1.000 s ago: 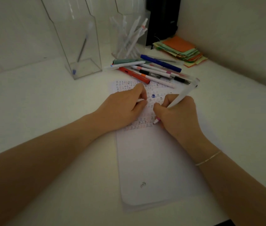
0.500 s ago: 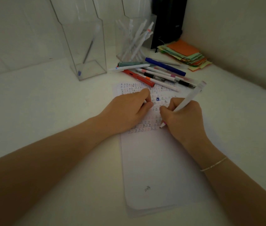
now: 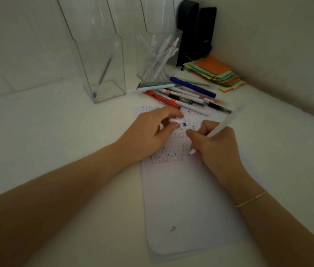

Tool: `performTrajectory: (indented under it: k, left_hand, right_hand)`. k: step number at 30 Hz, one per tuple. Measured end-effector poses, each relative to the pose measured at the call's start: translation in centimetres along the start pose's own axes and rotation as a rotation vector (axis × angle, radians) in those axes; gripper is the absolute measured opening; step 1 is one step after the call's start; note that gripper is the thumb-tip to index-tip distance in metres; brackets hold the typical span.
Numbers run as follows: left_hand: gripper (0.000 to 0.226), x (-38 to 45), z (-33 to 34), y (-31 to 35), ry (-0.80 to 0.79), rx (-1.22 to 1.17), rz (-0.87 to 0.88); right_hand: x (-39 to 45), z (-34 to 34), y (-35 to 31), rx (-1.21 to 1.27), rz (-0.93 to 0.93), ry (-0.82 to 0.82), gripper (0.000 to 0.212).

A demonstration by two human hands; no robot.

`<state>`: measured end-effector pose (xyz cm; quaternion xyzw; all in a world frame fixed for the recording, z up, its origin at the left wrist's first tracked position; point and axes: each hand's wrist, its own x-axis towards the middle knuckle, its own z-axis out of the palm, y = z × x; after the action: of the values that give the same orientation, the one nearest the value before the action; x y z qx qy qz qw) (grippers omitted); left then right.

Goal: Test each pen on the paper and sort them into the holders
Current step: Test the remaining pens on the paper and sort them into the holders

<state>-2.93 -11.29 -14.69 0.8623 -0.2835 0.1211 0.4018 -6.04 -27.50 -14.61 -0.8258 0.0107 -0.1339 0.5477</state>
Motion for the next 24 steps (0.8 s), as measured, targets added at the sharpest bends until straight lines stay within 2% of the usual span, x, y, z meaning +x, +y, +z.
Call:
performTrajectory:
  k: [6, 8, 11, 14, 19, 24]
  left_hand:
    - [0.012, -0.2, -0.1, 0.4, 0.009, -0.107, -0.041]
    - [0.012, -0.2, -0.2, 0.5, 0.007, -0.117, -0.052]
    - [0.010, -0.3, -0.2, 0.6, -0.011, -0.126, -0.034]
    - [0.009, -0.3, -0.2, 0.7, -0.015, -0.124, -0.022]
    - [0.010, -0.3, -0.3, 0.7, -0.027, -0.086, 0.029]
    - [0.010, -0.5, -0.5, 0.8, -0.126, -0.047, 0.107]
  right_hand:
    - [0.1, -1.7, -0.9, 0.798, 0.229, 0.079, 0.018]
    - [0.3, -1.7, -0.6, 0.954, 0.266, 0.065, 0.029]
    - [0.3, -1.6, -0.7, 0.926, 0.225, 0.032, 0.039]
    - [0.3, -1.5, -0.6, 0.832, 0.189, 0.010, 0.028]
    - [0.2, -1.5, -0.4, 0.725, 0.164, -0.037, 0.027]
    - [0.1, -1.5, -0.5, 0.569, 0.122, -0.135, 0.019]
